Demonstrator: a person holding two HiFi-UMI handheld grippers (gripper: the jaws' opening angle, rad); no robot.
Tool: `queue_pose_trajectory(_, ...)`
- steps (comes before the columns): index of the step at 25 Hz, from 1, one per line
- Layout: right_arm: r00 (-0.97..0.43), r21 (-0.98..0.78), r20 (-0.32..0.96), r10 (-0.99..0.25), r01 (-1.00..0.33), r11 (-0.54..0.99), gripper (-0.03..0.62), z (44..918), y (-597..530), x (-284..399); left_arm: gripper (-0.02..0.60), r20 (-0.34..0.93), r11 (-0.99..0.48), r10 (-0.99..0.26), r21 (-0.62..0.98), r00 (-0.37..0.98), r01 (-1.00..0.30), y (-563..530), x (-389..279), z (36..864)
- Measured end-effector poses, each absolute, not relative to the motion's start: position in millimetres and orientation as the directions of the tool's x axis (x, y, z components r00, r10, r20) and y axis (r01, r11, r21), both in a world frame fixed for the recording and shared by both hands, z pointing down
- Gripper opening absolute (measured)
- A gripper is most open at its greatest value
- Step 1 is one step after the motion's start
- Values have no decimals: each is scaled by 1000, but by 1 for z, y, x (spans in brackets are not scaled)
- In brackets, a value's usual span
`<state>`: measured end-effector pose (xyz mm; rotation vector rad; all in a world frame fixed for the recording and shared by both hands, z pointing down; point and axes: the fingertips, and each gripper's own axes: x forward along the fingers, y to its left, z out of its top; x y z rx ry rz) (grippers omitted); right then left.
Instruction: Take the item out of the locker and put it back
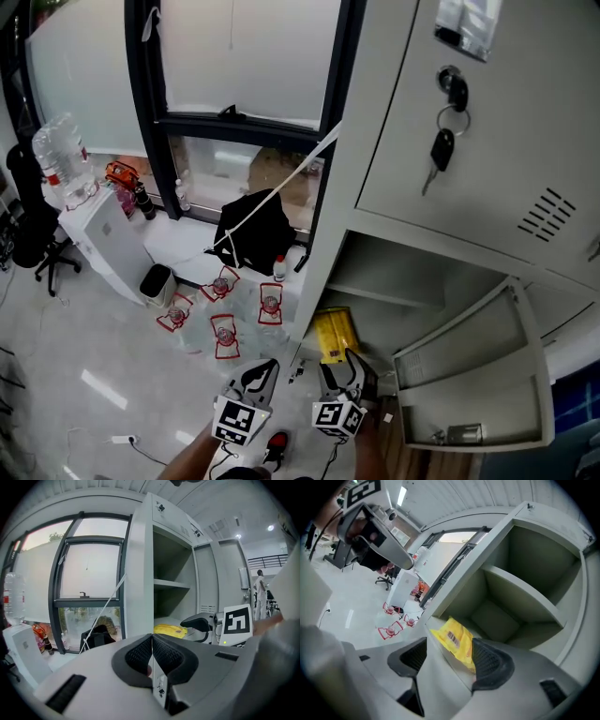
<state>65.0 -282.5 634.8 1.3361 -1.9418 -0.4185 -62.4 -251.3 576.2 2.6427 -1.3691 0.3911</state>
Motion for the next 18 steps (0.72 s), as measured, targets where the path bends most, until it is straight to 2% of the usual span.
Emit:
queue_pose_trajectory(4,-187,633,396,-899,-653,415,294,641,-289,64,23,298,-567,-786,7,542,-824,-254,-67,579)
queue_pose_trajectory(9,-148,683,364,-919,-628,372,130,640,-292,67,23,300,-559,-790,6,535,-829,-255,-70,581)
queue_pose_trajectory(12,-132,702,360,-923,-614,362,64,636,-294,70,23,296,-561,-789,10,538,-828,-255,-69,580)
queue_pose_trajectory(18,-124,700,372,-920,-614,366,25,634,-296,72,23,289,-567,-787,6,544,-824,-256,-65,577)
